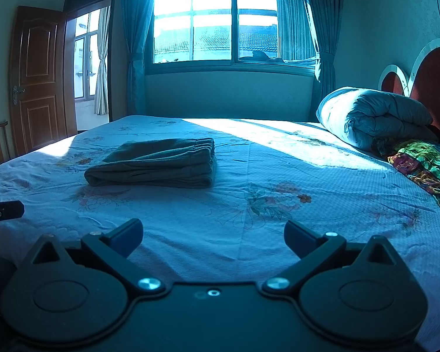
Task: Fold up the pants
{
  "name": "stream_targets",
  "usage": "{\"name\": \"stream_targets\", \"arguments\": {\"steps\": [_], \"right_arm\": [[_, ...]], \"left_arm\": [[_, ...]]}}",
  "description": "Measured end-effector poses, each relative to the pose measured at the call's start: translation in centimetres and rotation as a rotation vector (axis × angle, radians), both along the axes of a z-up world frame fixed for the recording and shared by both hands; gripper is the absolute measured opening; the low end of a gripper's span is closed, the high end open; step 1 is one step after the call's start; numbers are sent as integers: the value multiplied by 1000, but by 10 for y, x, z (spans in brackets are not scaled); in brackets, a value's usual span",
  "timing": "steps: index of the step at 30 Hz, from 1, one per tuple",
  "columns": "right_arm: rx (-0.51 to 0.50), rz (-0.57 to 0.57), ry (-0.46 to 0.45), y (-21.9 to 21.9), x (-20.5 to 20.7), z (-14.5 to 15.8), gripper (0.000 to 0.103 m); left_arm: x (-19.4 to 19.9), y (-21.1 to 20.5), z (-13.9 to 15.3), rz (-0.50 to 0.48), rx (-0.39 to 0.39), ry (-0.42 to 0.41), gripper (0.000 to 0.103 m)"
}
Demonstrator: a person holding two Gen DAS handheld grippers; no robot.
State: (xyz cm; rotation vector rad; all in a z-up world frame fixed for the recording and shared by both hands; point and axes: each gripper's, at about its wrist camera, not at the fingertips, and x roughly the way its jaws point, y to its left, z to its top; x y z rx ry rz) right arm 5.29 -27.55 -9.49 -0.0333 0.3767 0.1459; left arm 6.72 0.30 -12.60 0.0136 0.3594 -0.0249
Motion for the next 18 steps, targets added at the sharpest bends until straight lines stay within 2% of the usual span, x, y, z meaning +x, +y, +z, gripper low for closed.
{"name": "stream_targets", "arguments": {"steps": [18], "right_arm": [[-21, 51, -19, 7, -2, 0, 97]], "left_arm": [[-2, -2, 0, -16, 9, -5, 103]]}}
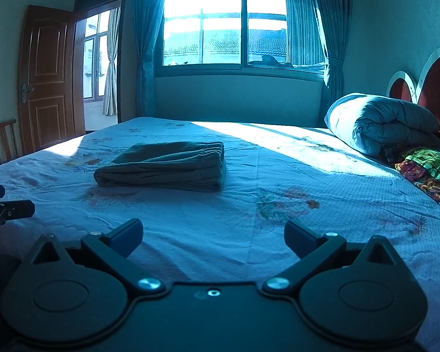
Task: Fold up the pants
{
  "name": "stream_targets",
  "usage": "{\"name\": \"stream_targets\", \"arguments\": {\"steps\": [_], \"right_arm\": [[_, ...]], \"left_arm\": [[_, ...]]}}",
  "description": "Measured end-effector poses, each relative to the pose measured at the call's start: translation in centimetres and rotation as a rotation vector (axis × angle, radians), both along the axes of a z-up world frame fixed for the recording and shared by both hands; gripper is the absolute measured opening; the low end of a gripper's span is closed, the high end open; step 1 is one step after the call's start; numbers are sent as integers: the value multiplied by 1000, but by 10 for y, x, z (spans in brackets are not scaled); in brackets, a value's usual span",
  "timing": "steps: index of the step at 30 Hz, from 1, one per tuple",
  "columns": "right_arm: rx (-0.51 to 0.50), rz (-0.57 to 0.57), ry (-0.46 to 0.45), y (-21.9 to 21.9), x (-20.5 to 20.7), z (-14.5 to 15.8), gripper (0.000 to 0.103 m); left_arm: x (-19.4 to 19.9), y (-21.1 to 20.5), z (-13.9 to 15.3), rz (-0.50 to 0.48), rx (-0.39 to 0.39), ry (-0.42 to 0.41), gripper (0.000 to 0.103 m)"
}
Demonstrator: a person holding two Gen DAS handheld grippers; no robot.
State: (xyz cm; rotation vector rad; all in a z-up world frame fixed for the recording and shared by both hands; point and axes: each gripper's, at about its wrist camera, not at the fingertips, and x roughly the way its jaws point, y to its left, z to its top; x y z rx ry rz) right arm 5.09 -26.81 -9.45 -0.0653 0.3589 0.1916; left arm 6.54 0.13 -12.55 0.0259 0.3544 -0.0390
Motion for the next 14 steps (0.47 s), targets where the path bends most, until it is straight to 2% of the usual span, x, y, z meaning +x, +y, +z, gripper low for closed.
{"name": "stream_targets", "arguments": {"steps": [4, 7, 14], "right_arm": [[-4, 5, -4, 2, 0, 1, 97], [29, 29, -4, 0, -1, 2, 97], [8, 45, -4, 7, -1, 2, 97]], "left_arm": [[0, 1, 1, 2, -8, -1, 103], [-2, 1, 1, -10, -6, -8, 103], [-5, -6, 3, -50, 18, -19, 103]]}}
